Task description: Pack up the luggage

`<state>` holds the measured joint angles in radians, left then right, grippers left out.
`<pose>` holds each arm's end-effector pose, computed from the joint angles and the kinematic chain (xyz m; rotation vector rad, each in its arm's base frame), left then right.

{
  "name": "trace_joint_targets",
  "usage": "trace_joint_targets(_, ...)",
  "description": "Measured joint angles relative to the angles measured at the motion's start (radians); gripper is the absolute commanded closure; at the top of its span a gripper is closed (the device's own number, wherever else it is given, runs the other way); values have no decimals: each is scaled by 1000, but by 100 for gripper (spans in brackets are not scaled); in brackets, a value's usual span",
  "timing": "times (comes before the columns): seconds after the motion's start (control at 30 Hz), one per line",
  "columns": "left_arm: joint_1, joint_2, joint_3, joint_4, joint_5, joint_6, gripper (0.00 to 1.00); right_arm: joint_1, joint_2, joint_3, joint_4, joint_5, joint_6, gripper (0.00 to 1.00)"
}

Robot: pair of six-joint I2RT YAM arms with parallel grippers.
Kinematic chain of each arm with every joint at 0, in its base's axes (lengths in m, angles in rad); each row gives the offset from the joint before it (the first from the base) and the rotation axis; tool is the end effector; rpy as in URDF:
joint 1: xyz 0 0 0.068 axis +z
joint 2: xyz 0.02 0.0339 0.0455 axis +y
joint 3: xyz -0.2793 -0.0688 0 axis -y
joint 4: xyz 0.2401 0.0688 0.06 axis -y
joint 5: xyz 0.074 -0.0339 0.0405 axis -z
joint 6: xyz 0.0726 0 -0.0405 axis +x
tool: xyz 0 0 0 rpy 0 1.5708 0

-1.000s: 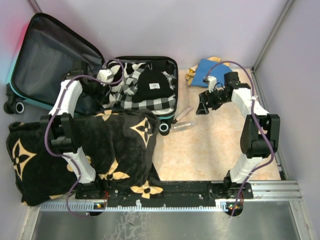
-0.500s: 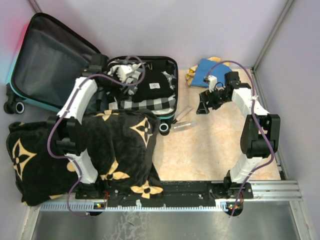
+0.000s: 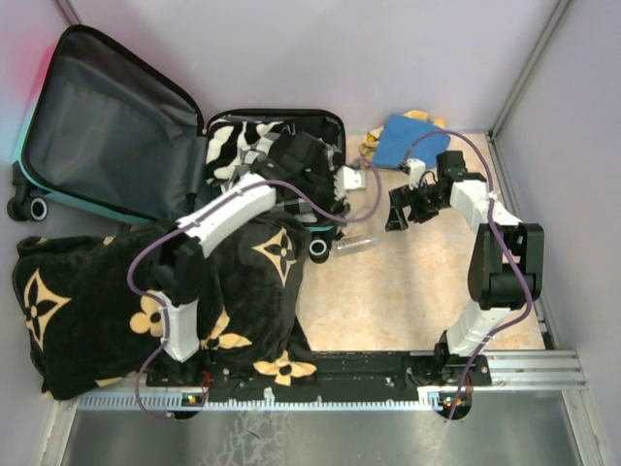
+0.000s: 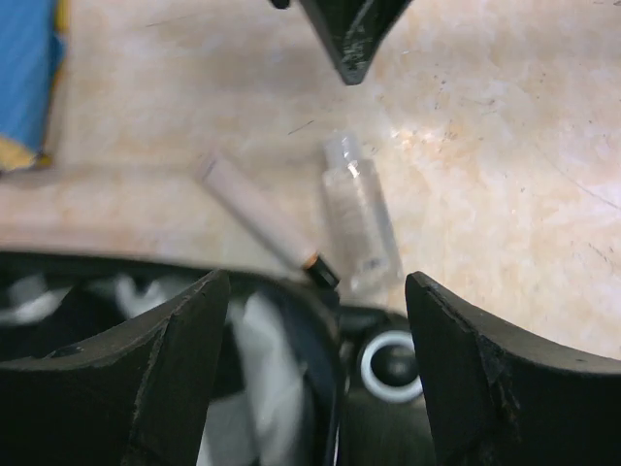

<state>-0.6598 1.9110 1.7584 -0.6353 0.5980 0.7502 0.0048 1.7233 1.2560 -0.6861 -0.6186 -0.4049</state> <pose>0.3338 -0.3107 0.3046 1.6831 1.5345 -0.6536 0.3576 0.0438 0.2133 -0.6833 2.4460 0.6869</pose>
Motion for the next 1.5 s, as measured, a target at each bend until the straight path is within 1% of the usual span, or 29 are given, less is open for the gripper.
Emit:
trace_joint_targets(0.13,-85,127,27,44,-46,-28,23,-43,0,-23,16,19,34,4)
trace_joint_targets(0.27,-139,254,60,60,-85,-44,24,-90,-1,-26,30,42,51,4)
trace_joint_targets(0.4,-171,309,78,77,-116,-54,27,-97,-5,-32,43,53,57,4)
trace_joint_targets(0.53,-177,346,81,79,-156,-59,28,-97,-37,-57,41,63,59,4)
trace_joint_targets(0.63,-179,361,81,77,-183,-58,35,-97,-63,-58,43,69,59,4)
trace_joint_targets(0.8,-185,362,77,72,-189,-44,54,-101,-73,-58,46,74,61,4)
trace_joint_targets(0.97,-193,343,35,87,-125,-30,60,-113,-73,-58,46,76,62,4)
trace_joint_targets(1.03,-199,338,26,87,-110,-27,64,-115,-73,-58,46,76,61,4)
trace_joint_targets(1.27,-211,321,25,61,-48,-35,68,-117,-73,-58,46,76,61,4)
trace_joint_targets(1.4,-181,218,-10,95,70,-92,68,-117,-72,-58,45,75,61,4)
trace_joint_targets(1.5,-119,100,-17,144,178,-148,68,-117,-72,-57,43,72,61,4)
